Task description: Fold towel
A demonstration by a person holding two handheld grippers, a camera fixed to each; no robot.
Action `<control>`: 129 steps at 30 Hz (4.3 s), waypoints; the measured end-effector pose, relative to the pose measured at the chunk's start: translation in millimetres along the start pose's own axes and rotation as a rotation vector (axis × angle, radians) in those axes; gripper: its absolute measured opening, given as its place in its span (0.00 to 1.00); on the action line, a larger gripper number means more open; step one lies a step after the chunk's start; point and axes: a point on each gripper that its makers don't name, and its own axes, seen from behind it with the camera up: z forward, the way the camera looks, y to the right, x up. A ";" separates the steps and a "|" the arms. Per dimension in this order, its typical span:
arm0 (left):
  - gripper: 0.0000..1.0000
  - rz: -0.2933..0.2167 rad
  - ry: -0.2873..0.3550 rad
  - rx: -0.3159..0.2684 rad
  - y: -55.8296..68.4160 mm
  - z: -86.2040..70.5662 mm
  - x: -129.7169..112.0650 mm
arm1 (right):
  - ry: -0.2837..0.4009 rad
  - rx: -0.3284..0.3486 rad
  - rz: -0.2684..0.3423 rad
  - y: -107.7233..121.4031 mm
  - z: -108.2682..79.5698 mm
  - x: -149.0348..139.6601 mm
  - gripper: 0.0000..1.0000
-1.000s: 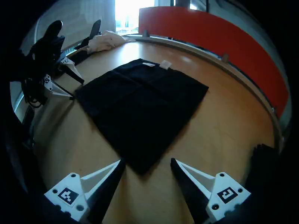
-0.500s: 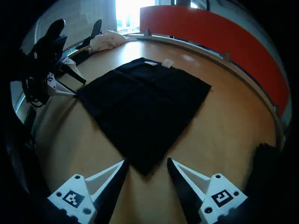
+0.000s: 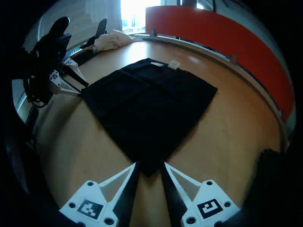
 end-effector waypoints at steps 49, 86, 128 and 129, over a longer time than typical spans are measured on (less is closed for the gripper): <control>0.09 -0.139 0.033 0.060 -7.0 -34.6 34.9 | 0.103 -0.006 0.022 3.3 -29.2 61.1 0.12; 0.09 -0.174 0.076 0.052 11.7 -123.5 84.1 | 0.193 -0.010 0.021 -11.7 -115.3 107.7 0.11; 0.09 -0.157 0.079 0.066 -3.2 -110.6 97.2 | 0.132 0.002 0.014 -5.5 -99.0 103.7 0.11; 0.09 -0.158 0.079 0.068 -5.1 -108.5 98.4 | 0.129 0.000 0.014 -2.8 -96.2 104.1 0.11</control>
